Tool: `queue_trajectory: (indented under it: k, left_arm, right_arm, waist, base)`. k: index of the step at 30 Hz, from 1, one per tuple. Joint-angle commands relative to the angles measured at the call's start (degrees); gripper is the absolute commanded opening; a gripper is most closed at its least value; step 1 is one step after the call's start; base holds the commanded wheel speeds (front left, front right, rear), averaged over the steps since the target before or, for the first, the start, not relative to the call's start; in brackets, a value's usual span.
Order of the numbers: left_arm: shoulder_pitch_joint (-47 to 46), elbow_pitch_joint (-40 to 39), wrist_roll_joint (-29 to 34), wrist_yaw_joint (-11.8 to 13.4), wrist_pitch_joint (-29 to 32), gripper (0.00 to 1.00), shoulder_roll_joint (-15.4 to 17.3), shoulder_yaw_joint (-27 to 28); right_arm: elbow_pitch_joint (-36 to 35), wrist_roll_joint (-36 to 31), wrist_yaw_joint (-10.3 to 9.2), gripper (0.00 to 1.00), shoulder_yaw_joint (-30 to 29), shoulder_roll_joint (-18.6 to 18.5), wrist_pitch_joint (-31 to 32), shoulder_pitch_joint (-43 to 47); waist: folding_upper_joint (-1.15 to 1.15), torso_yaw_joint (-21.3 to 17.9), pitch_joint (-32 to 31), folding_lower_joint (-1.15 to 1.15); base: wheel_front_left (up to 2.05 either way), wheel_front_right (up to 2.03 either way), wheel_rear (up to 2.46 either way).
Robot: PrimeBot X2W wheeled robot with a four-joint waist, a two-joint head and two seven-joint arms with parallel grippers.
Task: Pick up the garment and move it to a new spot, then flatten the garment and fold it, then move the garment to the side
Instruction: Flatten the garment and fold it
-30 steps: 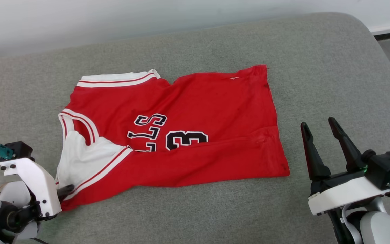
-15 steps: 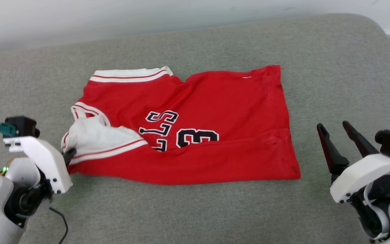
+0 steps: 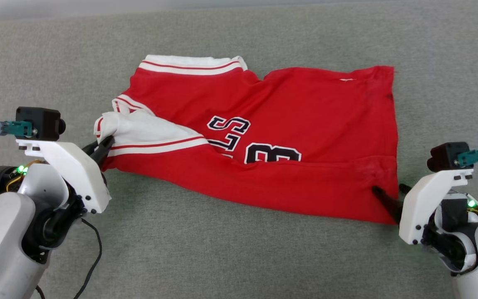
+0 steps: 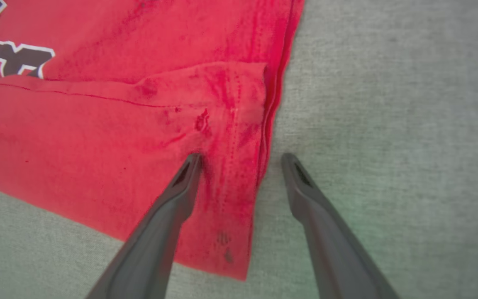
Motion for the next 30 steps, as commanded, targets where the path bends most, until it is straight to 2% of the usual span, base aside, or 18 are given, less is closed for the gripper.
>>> queue_trajectory:
  k: [1,3,4,6,11,20,25,30]
  left_arm:
    - [-0.62,-0.29,0.33,0.34,-0.37,0.00,-0.23,0.05]
    - [-0.37,-0.38,0.30,0.28,-0.80,0.00,-0.49,-0.01]
    - [-0.19,-0.18,0.27,0.29,-0.95,0.00,-0.58,-0.05]
    - [0.14,0.12,0.06,0.20,-1.37,0.00,-1.06,-0.07]
    - [1.32,1.40,-0.20,0.02,-2.66,0.00,-1.65,-0.10]
    - [4.95,3.20,-0.57,-0.20,-7.94,0.00,-3.57,0.49]
    - [8.54,3.08,-0.76,0.55,-10.18,0.00,-3.96,0.69]
    - [13.74,1.45,-1.40,2.58,-11.67,0.00,-3.42,1.27]
  right_arm:
    - [0.94,0.28,-0.04,1.00,0.35,0.18,0.60,-0.37]
    - [3.08,0.76,-0.03,1.00,1.44,0.78,1.60,-0.59]
    - [4.24,1.01,-0.03,0.80,2.00,1.07,2.14,-0.49]
    - [6.03,1.58,-0.02,0.00,2.88,1.38,2.48,-0.48]
    - [6.70,1.69,-0.03,0.00,3.22,-0.17,1.16,-1.54]
    - [2.90,2.07,-0.03,0.00,3.84,-2.54,-0.99,-1.83]
    - [1.23,2.37,-0.03,0.00,4.47,-3.43,-1.44,0.29]
    - [-0.60,3.16,-0.03,0.00,5.65,-4.16,-1.71,3.46]
  waist:
    - [0.00,0.77,0.81,0.00]
    - [0.00,1.14,1.31,0.00]
    - [0.00,1.29,1.45,0.00]
    - [0.00,1.58,1.59,0.00]
    - [0.00,1.71,0.61,0.00]
    - [0.00,1.44,-5.07,0.00]
    - [0.00,1.81,-9.30,0.00]
    - [0.00,2.29,-13.39,0.00]
  base:
    - [0.00,0.00,0.00]
    - [0.00,0.00,0.00]
    - [0.00,0.00,0.00]
    - [0.00,0.00,0.00]
    - [0.00,0.00,0.00]
    - [0.00,0.00,0.00]
    - [0.00,0.00,0.00]
    - [0.00,0.00,0.00]
